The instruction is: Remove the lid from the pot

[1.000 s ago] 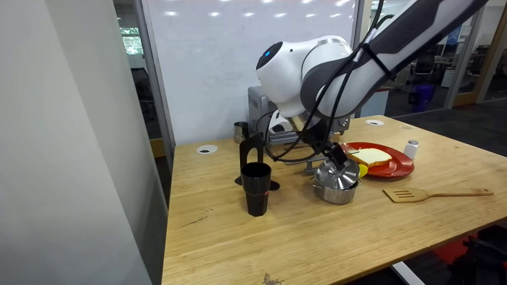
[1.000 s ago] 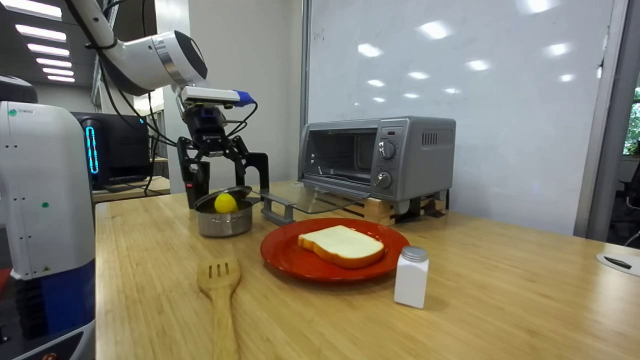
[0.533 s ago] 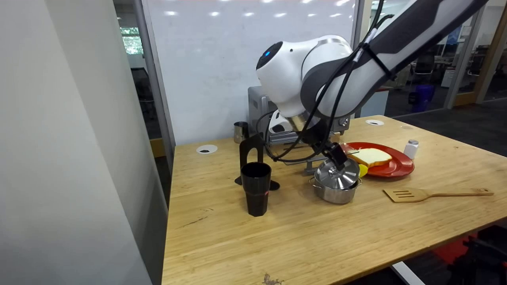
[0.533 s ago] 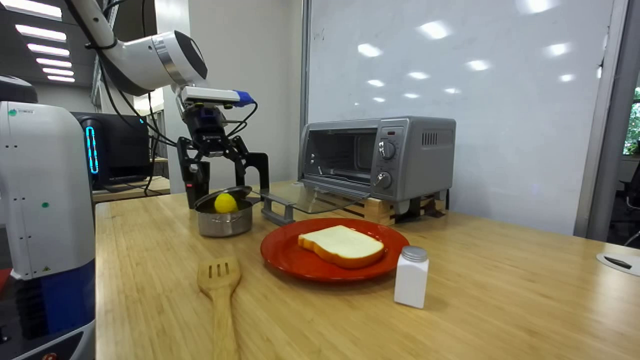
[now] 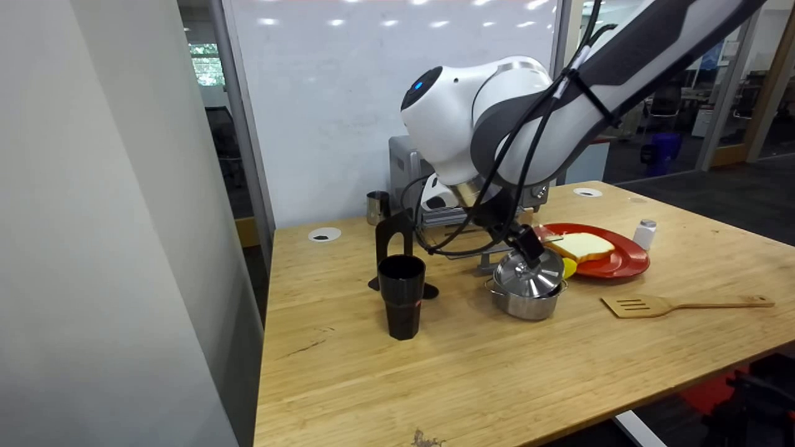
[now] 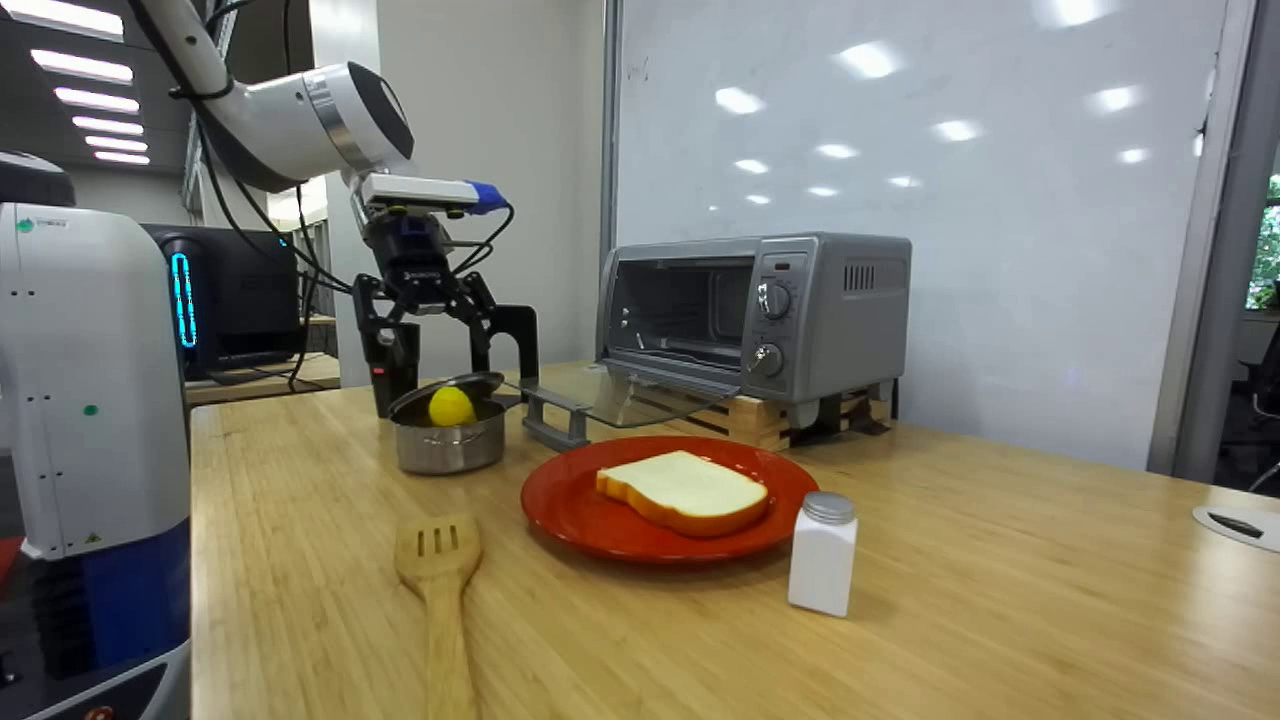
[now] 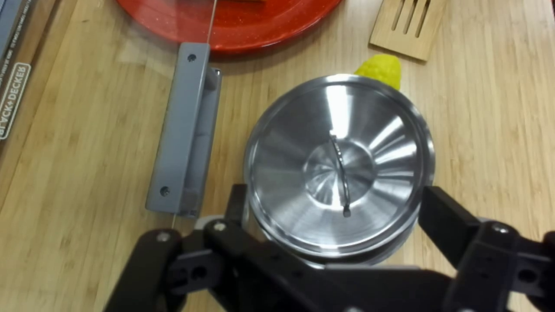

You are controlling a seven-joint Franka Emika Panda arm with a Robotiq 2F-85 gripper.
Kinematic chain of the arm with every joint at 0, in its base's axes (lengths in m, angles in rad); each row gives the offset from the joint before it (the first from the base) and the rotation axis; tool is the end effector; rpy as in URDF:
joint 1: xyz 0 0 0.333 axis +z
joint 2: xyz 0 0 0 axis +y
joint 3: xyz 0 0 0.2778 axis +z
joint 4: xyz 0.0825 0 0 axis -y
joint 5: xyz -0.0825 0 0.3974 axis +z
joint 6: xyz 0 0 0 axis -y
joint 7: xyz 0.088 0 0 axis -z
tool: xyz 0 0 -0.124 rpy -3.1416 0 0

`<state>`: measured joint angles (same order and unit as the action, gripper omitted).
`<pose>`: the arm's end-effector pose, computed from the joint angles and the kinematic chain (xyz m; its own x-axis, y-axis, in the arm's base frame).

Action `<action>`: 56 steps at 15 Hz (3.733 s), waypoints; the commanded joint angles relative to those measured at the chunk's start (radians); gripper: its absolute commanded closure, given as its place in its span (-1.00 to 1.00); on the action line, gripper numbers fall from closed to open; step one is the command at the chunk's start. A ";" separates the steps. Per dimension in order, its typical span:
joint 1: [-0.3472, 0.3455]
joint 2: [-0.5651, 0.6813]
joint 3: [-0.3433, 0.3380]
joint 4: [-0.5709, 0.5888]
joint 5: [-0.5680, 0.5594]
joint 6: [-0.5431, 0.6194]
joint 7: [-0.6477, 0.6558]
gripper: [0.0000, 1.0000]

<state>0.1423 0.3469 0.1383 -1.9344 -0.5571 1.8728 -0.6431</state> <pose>0.5589 0.1104 0.2309 0.3092 0.7733 -0.5536 0.9367 -0.3481 0.0371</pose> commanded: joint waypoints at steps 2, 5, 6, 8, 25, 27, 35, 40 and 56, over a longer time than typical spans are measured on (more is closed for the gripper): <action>0.005 -0.002 0.009 -0.017 -0.003 0.006 0.001 -1.00; 0.007 -0.012 0.011 -0.038 -0.004 0.017 0.007 -1.00; 0.006 -0.016 0.012 -0.046 -0.001 0.021 0.008 -1.00; 0.005 -0.021 0.013 -0.060 0.001 0.026 0.009 -1.00; -0.011 -0.062 0.004 -0.118 -0.022 0.039 -0.011 -1.00; -0.018 -0.058 -0.001 -0.117 -0.026 0.049 -0.018 -1.00; -0.037 -0.023 -0.013 -0.094 -0.047 0.084 -0.040 -1.00; -0.021 0.003 -0.003 -0.069 -0.065 0.087 -0.051 -1.00; -0.022 0.050 -0.007 -0.048 -0.079 0.123 -0.054 0.52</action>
<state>0.1252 0.3745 0.1321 -2.0061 -0.6213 1.9853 -0.6810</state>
